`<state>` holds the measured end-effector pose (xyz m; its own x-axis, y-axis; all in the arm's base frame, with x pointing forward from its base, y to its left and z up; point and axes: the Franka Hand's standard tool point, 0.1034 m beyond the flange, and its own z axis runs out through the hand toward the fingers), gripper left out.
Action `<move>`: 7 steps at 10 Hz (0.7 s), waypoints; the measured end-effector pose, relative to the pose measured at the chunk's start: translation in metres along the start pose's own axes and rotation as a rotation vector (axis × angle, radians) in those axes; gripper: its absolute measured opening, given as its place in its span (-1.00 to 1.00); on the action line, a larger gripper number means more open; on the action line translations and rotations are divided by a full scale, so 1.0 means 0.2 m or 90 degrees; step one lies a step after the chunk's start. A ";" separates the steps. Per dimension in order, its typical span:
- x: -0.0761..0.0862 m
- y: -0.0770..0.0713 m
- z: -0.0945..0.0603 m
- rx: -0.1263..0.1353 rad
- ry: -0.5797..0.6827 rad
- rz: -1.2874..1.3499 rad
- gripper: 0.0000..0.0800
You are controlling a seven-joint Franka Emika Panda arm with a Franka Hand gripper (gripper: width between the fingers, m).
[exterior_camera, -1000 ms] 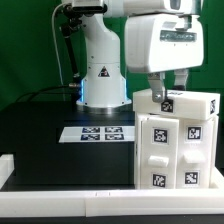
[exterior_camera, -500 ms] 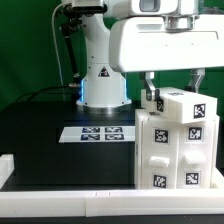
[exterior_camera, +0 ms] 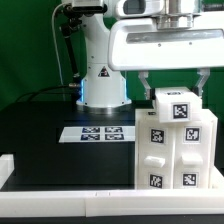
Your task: Assemble cabinet
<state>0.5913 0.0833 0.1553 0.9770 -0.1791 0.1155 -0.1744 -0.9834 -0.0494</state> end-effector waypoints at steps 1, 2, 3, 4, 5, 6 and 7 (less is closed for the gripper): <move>-0.01 0.00 0.00 0.002 0.009 0.071 0.40; -0.01 0.00 0.00 0.005 0.014 0.148 0.40; -0.01 -0.01 0.00 0.008 0.016 0.216 0.40; -0.01 -0.01 0.00 0.012 0.017 0.249 0.40; -0.01 -0.02 0.00 0.012 0.017 0.299 0.40; -0.01 -0.02 0.00 0.015 0.016 0.329 0.40; -0.01 -0.02 0.00 0.016 0.015 0.356 0.40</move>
Offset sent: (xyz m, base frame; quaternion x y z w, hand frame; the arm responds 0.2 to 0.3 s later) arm -0.0058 0.0070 -0.0129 0.0370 -0.0156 0.2360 0.9709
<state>0.5902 0.0871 0.1561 0.7335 -0.6740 0.0874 -0.6619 -0.7376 -0.1336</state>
